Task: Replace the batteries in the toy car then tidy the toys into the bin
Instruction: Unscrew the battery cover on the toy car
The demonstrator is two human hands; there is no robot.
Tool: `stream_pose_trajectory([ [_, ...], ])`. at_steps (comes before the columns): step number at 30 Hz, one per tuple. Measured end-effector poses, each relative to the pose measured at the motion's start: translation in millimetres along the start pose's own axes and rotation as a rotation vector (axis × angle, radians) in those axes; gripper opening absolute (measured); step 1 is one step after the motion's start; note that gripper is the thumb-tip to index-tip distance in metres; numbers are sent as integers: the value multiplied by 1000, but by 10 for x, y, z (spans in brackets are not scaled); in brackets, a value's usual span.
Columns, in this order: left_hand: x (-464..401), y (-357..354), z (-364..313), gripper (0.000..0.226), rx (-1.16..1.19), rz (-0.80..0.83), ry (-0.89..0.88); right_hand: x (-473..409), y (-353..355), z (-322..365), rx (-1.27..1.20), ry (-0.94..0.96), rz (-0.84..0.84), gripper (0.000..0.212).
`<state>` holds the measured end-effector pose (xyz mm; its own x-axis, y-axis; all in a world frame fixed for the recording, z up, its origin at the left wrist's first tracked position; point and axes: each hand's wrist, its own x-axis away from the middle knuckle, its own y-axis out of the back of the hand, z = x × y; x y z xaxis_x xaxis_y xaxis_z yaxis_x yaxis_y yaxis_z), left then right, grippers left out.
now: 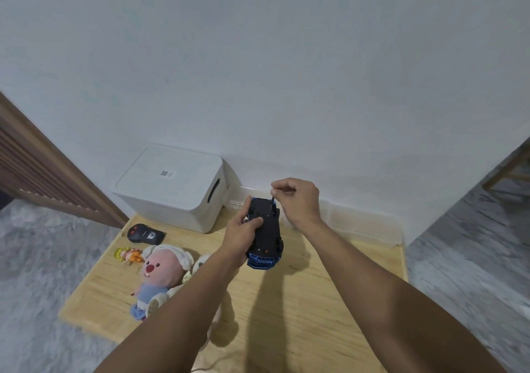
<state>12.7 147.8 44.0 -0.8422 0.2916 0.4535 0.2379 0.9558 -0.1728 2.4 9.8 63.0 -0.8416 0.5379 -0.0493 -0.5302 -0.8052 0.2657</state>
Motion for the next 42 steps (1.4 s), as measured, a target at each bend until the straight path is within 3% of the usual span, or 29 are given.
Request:
stream_pose_trajectory([
  [10,-53,64,-106,63,34,-6,-6,0,-109,50,-110,-17,-40,11],
  [20,-101,33,-64,65,28,-6,10,-86,-111,22,18,-5,-56,8],
  [25,-124,34,-90,65,28,-15,1,-100,-109,22,15,-1,-15,20],
  [31,-116,30,-75,64,34,-19,1,-62,-107,55,-17,6,-7,9],
  [42,-176,-4,-56,65,46,-22,19,-147,-62,6,70,-7,-23,8],
])
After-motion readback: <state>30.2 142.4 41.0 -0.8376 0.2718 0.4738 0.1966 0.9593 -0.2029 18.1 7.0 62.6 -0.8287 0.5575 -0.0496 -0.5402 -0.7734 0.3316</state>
